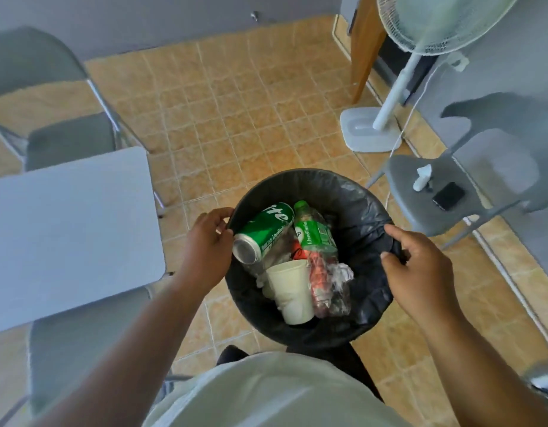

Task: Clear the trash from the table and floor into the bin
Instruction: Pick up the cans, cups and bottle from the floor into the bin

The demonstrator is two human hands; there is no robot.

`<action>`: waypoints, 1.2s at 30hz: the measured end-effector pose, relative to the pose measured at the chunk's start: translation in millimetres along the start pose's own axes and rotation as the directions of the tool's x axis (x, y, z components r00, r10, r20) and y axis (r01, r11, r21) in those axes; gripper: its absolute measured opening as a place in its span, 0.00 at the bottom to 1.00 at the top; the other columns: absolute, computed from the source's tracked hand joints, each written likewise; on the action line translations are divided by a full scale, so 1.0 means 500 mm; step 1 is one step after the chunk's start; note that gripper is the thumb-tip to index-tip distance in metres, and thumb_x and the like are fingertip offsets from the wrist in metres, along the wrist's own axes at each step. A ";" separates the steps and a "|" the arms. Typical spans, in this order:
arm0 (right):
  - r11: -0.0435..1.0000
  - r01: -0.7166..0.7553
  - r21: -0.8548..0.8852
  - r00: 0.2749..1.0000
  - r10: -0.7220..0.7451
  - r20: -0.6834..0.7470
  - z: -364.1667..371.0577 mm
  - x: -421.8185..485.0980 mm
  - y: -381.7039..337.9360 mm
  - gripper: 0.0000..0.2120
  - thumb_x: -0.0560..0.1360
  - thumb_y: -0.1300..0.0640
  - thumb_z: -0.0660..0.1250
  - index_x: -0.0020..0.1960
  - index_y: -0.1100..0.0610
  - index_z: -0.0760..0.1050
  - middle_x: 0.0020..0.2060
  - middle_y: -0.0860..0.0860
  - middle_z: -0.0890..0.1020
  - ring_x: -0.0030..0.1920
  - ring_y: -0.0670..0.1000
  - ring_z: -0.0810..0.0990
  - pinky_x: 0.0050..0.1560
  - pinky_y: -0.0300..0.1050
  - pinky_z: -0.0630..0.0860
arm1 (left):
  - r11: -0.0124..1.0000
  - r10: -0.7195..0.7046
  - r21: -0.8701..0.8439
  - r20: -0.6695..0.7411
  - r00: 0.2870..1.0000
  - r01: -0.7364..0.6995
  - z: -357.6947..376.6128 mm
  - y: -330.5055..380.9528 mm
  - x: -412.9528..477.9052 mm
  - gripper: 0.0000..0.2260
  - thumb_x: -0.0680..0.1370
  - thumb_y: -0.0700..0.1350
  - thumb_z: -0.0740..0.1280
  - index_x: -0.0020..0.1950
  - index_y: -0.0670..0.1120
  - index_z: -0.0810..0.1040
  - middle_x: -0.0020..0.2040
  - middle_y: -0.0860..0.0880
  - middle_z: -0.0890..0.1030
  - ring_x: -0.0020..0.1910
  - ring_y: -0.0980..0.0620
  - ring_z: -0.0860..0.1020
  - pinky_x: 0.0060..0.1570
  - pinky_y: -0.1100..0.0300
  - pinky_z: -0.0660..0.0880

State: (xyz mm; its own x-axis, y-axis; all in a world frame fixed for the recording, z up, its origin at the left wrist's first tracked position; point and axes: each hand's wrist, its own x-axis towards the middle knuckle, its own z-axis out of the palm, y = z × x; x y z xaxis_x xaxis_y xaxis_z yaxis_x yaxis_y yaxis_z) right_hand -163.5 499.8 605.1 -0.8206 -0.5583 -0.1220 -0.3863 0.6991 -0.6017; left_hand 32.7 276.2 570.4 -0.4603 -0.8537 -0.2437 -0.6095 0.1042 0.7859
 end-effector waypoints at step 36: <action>0.934 0.311 -0.174 0.796 -0.156 0.585 0.917 0.713 -0.137 0.28 0.77 0.62 0.65 0.75 0.53 0.64 0.64 0.53 0.73 0.46 0.53 0.78 0.47 0.40 0.69 | 0.828 -0.547 -0.058 -0.299 0.782 0.557 0.114 -0.627 0.616 0.17 0.79 0.40 0.59 0.68 0.51 0.70 0.57 0.47 0.73 0.49 0.53 0.72 0.51 0.55 0.74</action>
State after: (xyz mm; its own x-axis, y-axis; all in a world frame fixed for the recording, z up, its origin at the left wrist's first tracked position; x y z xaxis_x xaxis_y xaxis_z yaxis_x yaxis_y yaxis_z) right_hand -236.5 48.3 241.0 -0.3462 -0.8149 -0.4648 -0.6895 0.5570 -0.4630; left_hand 45.3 9.6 216.4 0.1663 -0.8770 -0.4508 -0.7236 -0.4191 0.5484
